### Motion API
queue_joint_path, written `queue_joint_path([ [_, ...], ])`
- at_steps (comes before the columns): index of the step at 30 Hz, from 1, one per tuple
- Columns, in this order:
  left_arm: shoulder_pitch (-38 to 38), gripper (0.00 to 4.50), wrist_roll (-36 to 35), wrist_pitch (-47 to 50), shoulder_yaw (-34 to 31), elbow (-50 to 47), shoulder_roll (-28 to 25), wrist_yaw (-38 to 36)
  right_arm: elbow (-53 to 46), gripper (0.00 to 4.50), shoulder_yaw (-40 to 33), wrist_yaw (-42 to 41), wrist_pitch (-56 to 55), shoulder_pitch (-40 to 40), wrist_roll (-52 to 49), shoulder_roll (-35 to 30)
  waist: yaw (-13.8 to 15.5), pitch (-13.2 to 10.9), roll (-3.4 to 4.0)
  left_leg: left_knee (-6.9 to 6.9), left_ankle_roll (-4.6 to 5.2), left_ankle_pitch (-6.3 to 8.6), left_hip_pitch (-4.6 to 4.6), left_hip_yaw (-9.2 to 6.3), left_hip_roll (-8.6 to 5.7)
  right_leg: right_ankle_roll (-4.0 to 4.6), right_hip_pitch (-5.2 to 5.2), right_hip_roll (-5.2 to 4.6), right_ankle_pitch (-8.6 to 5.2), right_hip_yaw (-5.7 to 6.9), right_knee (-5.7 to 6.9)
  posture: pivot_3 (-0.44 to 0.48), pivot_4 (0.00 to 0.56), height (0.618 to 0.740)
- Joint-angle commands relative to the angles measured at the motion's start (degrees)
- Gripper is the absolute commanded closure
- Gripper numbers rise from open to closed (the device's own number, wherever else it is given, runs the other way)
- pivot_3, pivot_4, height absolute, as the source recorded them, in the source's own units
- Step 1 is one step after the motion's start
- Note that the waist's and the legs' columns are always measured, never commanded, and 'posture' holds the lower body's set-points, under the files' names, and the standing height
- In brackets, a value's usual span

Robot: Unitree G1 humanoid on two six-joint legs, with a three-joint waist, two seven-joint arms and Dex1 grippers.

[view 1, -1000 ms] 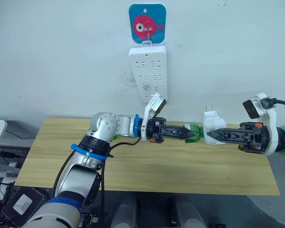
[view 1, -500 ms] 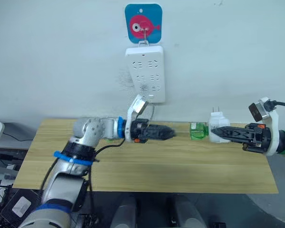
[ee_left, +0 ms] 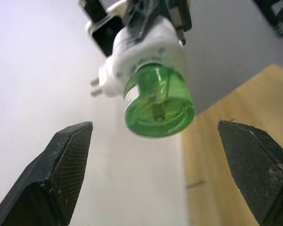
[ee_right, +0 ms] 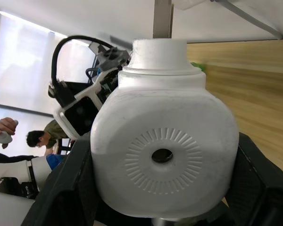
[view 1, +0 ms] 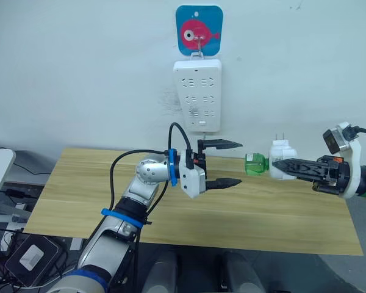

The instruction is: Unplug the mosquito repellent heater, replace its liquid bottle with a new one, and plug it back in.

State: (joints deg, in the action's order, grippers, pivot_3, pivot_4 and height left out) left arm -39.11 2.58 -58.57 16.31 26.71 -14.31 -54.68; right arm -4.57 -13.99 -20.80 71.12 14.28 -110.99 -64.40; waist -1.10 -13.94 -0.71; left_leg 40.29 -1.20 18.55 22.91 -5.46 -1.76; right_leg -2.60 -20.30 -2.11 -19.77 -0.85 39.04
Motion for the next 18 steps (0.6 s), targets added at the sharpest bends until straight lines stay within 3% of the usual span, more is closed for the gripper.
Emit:
queue_joint_path([
  [1, -2.8, 0.03, 5.4, -8.8, -0.6, 4.7, 1.4, 6.7, -1.2, 1.51, -0.8, -0.3, -0.5, 1.3, -2.0, 0.2, -0.2, 0.0, 0.0, 0.0, 0.01, 0.0, 0.01, -0.01, 0.0, 0.0, 0.0, 0.0, 0.0, 0.01, 0.01, -0.081, 0.232, 0.74],
  [11, -7.7, 0.03, 17.6, -15.4, 0.3, 10.8, 3.6, 21.2, -2.3, 1.51, -0.1, -0.2, -0.5, 2.1, -2.0, 1.3, -0.6, 0.0, -0.01, 0.0, 0.02, -0.01, 0.02, -0.03, 0.0, -0.01, 0.0, 0.0, 0.0, 0.0, 0.02, -0.087, 0.237, 0.74],
  [14, -8.2, 0.6, 18.0, -16.3, 2.0, 11.3, 3.3, 22.9, -2.4, 1.51, 0.0, -0.1, -0.4, 2.1, -2.0, 1.4, -0.6, 0.0, -0.01, 0.0, 0.02, -0.01, 0.02, -0.03, 0.0, 0.0, 0.0, -0.01, 0.0, 0.0, 0.02, -0.087, 0.237, 0.74],
  [18, -8.4, 1.85, 16.9, -15.8, 3.7, 11.7, 2.4, 24.0, -2.4, 1.51, 0.2, -0.3, -0.3, 2.3, -2.0, 1.4, -0.6, 0.0, -0.01, 0.0, 0.02, -0.01, 0.02, -0.05, 0.0, 0.0, 0.0, -0.01, 0.0, 0.0, 0.01, -0.087, 0.237, 0.74],
])
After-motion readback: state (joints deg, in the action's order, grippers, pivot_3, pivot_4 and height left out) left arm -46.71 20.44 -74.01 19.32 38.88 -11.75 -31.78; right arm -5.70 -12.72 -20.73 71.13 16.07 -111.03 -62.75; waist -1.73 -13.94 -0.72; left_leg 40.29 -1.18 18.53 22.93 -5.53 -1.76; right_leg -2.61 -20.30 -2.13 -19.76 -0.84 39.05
